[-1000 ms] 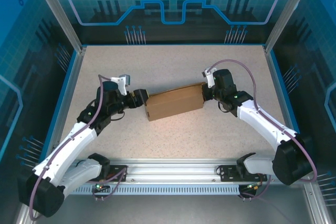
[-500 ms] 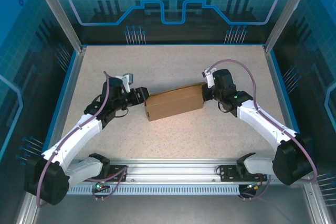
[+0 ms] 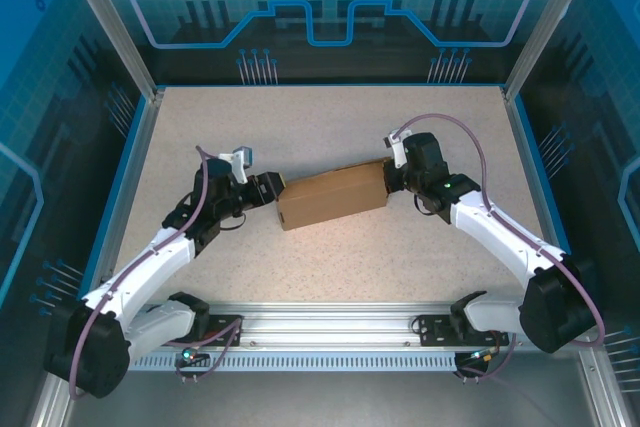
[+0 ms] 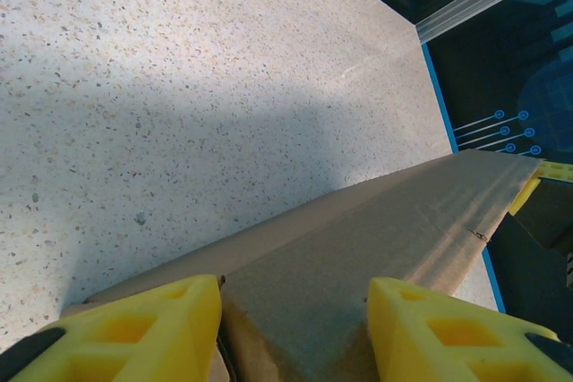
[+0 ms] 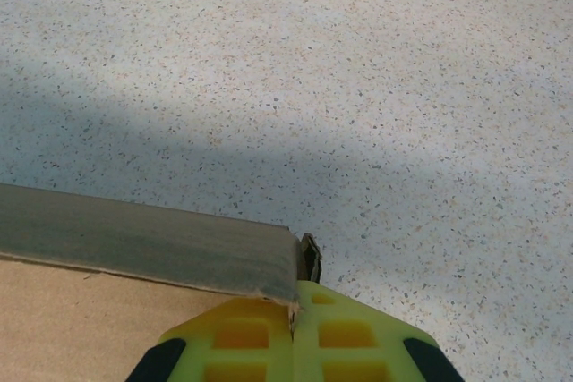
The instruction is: Fold the paper box
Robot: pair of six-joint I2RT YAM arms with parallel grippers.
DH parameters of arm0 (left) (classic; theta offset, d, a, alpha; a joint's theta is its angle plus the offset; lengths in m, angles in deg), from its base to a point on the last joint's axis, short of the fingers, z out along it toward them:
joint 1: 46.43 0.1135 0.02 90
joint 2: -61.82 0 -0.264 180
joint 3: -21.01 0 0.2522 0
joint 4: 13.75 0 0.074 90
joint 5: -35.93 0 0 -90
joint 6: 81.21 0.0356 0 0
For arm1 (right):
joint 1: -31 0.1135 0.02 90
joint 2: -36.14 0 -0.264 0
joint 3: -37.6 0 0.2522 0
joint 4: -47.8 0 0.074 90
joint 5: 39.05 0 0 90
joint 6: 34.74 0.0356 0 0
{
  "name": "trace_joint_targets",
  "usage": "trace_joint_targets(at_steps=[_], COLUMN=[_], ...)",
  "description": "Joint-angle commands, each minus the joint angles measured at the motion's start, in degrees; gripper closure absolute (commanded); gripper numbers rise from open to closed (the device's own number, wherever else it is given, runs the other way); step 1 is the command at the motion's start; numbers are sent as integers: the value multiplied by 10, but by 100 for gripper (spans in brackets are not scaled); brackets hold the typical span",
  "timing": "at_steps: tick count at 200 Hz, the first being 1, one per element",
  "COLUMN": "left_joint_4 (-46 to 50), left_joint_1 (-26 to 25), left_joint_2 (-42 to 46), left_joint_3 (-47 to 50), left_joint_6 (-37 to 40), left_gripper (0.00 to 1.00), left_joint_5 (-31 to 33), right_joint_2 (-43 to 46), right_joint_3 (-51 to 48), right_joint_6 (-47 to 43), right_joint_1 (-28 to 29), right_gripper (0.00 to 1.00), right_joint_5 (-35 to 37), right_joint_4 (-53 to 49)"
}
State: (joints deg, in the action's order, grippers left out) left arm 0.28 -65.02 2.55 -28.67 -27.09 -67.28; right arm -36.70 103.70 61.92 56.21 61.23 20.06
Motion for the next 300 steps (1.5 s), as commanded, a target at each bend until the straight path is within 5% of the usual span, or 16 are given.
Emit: trace_joint_targets(at_steps=[1,53,113,234,300], left_joint_4=[98,153,129,119,118], left_joint_1=[-6,-6,-11,-16,-19], left_joint_2=[5,3,-9,-15,-16], left_joint_3=[17,-31,13,24,18], left_joint_6=[28,99,75,73,78], left_gripper=[51,39,43,46,45], left_joint_5=[28,76,48,53,55], right_joint_2=[-4,-9,-8,40,3], right_joint_3=[-1,1,3,79,142], right_joint_6=[2,1,-5,-44,-23], right_joint_1=[14,14,14,11,-58], right_gripper=[97,97,96,58,43], right_joint_5=[-8,-10,-11,-56,-195], right_joint_4=[-52,-53,-59,-168,-177])
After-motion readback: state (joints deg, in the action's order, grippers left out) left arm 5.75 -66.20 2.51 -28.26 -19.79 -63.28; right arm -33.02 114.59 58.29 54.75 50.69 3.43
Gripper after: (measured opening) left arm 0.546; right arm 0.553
